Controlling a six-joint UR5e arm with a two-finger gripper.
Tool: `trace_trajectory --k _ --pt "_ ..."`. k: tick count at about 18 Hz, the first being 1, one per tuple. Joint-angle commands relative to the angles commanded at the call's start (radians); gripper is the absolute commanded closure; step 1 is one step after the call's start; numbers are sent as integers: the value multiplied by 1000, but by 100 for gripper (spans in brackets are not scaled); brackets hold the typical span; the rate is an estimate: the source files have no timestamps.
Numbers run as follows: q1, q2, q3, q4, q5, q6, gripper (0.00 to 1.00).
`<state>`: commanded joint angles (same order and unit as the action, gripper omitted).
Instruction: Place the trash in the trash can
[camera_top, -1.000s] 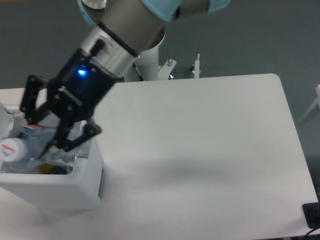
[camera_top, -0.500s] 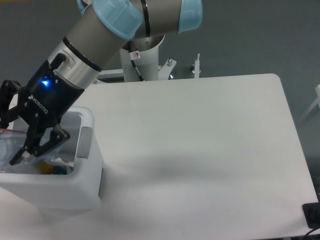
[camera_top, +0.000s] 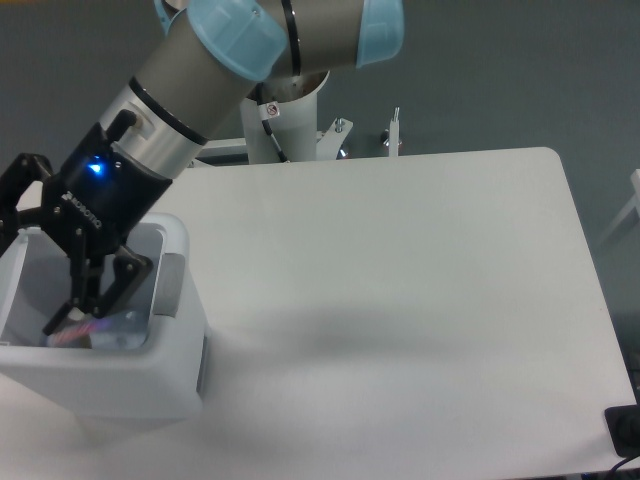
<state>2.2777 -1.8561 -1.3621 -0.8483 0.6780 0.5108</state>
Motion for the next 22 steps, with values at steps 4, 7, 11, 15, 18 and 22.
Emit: trace_trajectory --k 4,7,11,15,18,22 --pt "110 2 -51 -5 -2 -8 0" --pt "186 2 -115 -5 -2 0 0" --pt "326 -5 -153 -5 0 9 0" --pt "446 -49 -152 -9 43 74 0" --pt "491 -64 -144 -12 90 77 0" --pt "513 -98 -91 -56 223 143 0"
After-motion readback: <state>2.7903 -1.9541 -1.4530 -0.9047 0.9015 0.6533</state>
